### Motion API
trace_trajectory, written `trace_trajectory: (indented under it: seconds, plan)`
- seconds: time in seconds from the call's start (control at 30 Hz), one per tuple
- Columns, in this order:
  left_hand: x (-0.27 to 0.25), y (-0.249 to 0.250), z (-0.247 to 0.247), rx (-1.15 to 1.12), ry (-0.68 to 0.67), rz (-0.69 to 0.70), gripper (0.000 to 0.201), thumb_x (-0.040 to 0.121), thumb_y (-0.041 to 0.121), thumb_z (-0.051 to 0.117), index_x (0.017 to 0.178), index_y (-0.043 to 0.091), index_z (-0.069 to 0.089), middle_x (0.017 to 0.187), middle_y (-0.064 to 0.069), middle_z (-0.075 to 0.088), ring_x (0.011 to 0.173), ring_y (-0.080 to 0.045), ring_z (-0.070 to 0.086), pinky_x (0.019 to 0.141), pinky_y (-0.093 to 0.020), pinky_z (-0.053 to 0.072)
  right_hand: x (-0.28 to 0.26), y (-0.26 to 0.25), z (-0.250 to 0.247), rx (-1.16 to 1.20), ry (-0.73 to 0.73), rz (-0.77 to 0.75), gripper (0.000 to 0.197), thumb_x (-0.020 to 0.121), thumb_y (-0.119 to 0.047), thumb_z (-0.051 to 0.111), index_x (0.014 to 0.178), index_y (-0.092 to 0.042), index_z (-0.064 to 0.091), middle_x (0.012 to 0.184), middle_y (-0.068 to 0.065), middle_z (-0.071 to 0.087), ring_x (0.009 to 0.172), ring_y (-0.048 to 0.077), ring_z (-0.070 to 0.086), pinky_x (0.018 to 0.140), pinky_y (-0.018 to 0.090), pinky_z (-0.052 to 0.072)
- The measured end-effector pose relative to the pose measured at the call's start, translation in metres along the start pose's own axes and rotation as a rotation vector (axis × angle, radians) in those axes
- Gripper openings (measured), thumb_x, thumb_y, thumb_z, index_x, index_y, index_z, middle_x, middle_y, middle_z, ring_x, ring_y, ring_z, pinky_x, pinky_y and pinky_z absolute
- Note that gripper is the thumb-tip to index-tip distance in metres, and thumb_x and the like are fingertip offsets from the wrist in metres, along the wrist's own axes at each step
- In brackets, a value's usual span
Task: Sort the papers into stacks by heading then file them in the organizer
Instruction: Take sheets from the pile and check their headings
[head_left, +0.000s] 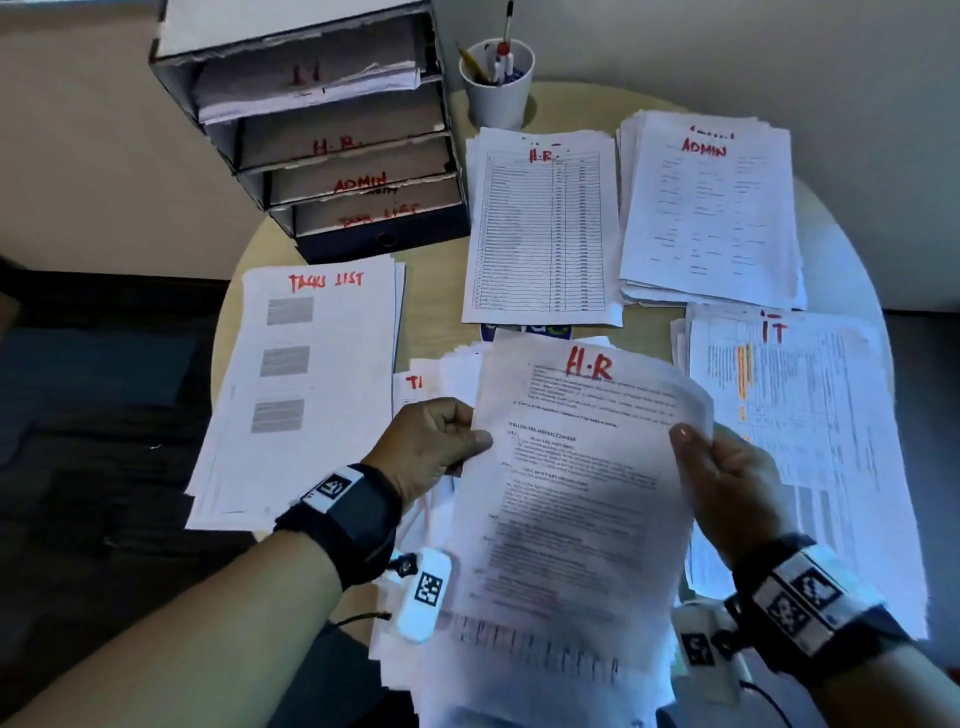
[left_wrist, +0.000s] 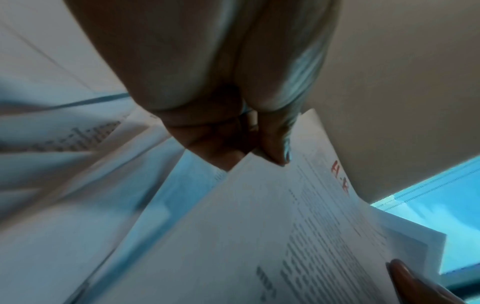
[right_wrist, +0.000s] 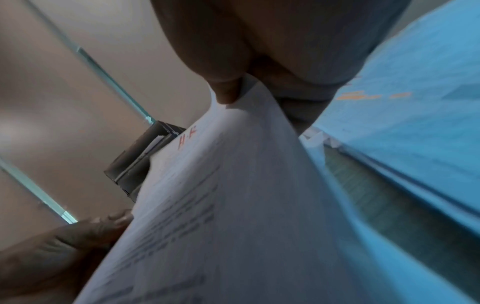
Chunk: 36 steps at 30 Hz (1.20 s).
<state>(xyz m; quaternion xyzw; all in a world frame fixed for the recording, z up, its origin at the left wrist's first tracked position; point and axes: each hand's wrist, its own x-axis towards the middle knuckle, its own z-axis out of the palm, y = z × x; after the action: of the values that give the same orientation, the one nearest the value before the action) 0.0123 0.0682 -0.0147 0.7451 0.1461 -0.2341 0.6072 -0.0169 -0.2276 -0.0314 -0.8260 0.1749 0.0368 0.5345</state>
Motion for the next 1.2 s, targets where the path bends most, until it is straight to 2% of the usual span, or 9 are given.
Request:
trace_trajectory:
  seconds: [0.17,0.27,0.4,0.57,0.7,0.83,0.97,1.1,1.2]
  plan:
    - [0.008,-0.01,0.005,-0.111,0.111,-0.027,0.019,0.085,0.001,0.073,0.071,0.009,0.063,0.065,-0.008,0.061,0.058,-0.019,0.051,0.058,-0.026,0.047,0.008,-0.001,-0.013,0.218,0.099,0.059,0.016,0.092,-0.012,0.063,0.077,-0.011,0.07,0.077,0.015,0.068,0.068,0.028,0.064,0.062,0.039,0.06]
    - [0.008,-0.012,0.011,-0.121,0.137,0.0,0.023,0.083,0.002,0.076,0.069,0.01,0.059,0.056,0.002,0.058,0.051,-0.011,0.048,0.053,-0.02,0.043,0.006,-0.008,-0.013,0.295,0.006,0.115,0.011,0.085,-0.004,0.071,0.094,-0.01,0.071,0.088,0.005,0.076,0.075,0.019,0.072,0.065,0.034,0.06]
    - [0.009,-0.014,0.019,-0.125,0.218,0.041,0.037,0.079,0.006,0.08,0.065,0.015,0.047,0.051,0.014,0.042,0.05,-0.007,0.039,0.053,-0.019,0.038,0.016,-0.001,-0.006,0.12,0.124,0.117,0.011,0.084,-0.016,0.072,0.075,-0.012,0.069,0.066,-0.003,0.068,0.061,0.02,0.062,0.059,0.029,0.05]
    - [0.011,-0.015,0.017,-0.253,0.288,0.06,0.032,0.091,-0.006,0.063,0.073,0.012,0.043,0.065,0.0,0.033,0.057,-0.007,0.034,0.062,-0.018,0.04,0.024,0.009,-0.025,0.044,0.21,0.047,0.022,0.093,-0.019,0.062,0.074,-0.008,0.065,0.055,-0.004,0.05,0.053,0.007,0.045,0.052,0.021,0.042]
    - [0.012,-0.021,0.008,-0.164,0.285,0.026,0.026,0.092,-0.001,0.064,0.077,0.018,0.054,0.052,0.017,0.052,0.051,-0.002,0.047,0.058,-0.015,0.043,0.016,-0.005,-0.06,0.462,0.088,0.082,0.015,0.082,-0.002,0.069,0.077,-0.015,0.072,0.06,-0.002,0.062,0.047,0.011,0.049,0.044,0.017,0.042]
    - [0.01,-0.024,0.008,-0.186,0.289,0.016,0.015,0.092,0.0,0.065,0.088,0.013,0.071,0.08,0.008,0.075,0.077,-0.008,0.066,0.077,-0.02,0.051,0.003,-0.014,-0.083,0.64,-0.122,0.064,0.026,0.077,0.006,0.057,0.063,-0.014,0.066,0.059,0.004,0.062,0.046,0.013,0.052,0.04,0.017,0.034]
    - [0.001,-0.023,0.009,-0.228,0.162,0.001,0.011,0.09,0.007,0.067,0.09,0.016,0.074,0.081,-0.009,0.069,0.074,-0.023,0.058,0.07,-0.034,0.047,0.0,-0.005,-0.068,0.421,-0.188,0.037,0.014,0.069,-0.011,0.074,0.079,-0.007,0.066,0.069,0.03,0.058,0.064,0.027,0.052,0.059,0.035,0.041]
    - [-0.026,-0.018,0.02,-0.319,-0.072,-0.009,0.016,0.09,0.011,0.07,0.105,0.015,0.072,0.099,-0.013,0.07,0.09,-0.028,0.064,0.079,-0.039,0.049,-0.002,0.012,-0.03,0.298,-0.125,0.037,0.021,0.079,-0.007,0.076,0.088,-0.025,0.07,0.105,0.013,0.071,0.094,0.028,0.065,0.09,0.048,0.048]
    - [-0.032,-0.023,0.018,-0.4,-0.072,-0.069,0.029,0.086,0.012,0.069,0.113,0.004,0.066,0.113,-0.018,0.069,0.098,-0.035,0.063,0.083,-0.043,0.051,-0.002,0.02,-0.012,0.126,-0.081,0.019,0.024,0.073,-0.032,0.075,0.089,-0.019,0.064,0.089,0.008,0.072,0.086,0.033,0.067,0.079,0.049,0.054]
